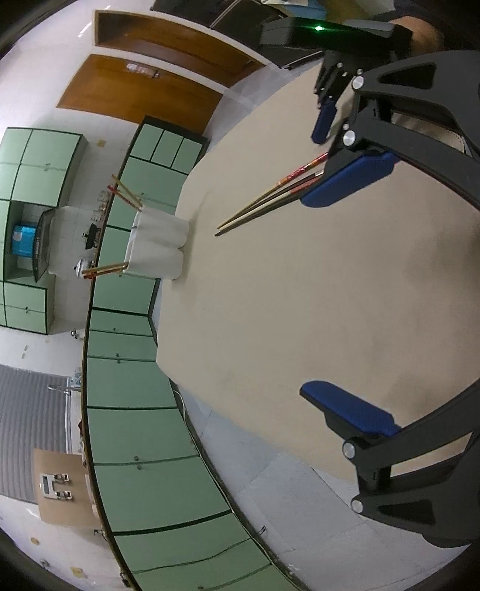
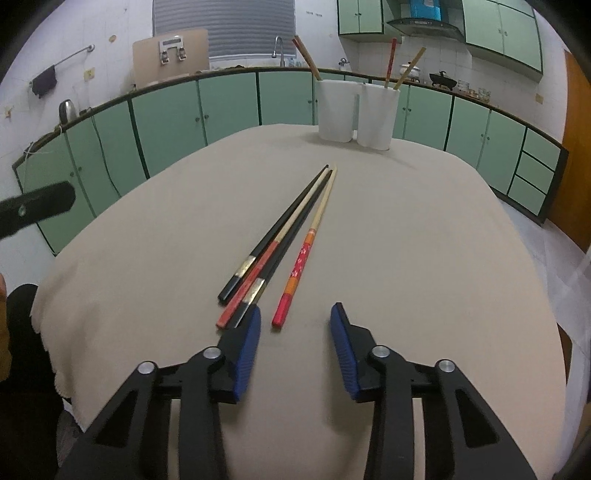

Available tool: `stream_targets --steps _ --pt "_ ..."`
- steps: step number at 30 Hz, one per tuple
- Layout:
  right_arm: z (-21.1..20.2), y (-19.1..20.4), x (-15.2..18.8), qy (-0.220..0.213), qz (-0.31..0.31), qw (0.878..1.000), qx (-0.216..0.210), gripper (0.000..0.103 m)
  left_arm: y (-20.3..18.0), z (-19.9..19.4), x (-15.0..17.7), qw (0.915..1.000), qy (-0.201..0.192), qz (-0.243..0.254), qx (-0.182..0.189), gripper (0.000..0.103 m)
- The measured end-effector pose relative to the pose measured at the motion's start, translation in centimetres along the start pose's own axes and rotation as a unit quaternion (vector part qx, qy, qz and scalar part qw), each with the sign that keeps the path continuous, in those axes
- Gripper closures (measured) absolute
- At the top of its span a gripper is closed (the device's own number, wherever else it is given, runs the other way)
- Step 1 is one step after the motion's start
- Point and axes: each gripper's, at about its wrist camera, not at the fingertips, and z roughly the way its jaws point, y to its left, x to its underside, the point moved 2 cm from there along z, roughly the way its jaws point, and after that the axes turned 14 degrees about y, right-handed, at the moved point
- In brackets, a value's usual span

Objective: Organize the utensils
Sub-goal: 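Move both tools back to the remaining chopsticks on the table, then grasp a red-patterned chopstick with the right tool while the left grasps a black chopstick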

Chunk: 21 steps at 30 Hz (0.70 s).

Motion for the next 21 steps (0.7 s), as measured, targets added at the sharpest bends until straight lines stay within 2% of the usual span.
stream_targets --steps 3,9,14,21 --pt "0.2 -0.7 -0.3 0.001 0.01 1.0 0.004 0.096 -1.1 1.3 0.3 0.9997 0.013 0.019 -0.003 0.011" --pt "-0.5 -3.6 0.8 0.001 0.041 0.999 0.008 0.097 -3.8 4.0 1.4 0.9975 0.041 0.057 0.009 0.011" --pt "-1.2 -5.4 1.9 0.001 0.064 0.998 0.006 0.097 -6.0 6.6 2.3 0.9935 0.072 0.087 -0.01 0.011" --pt "-1.3 -5.8 2.2 0.0 0.074 0.997 -0.006 0.097 -7.5 8.2 2.1 0.9906 0.087 0.103 -0.021 0.011"
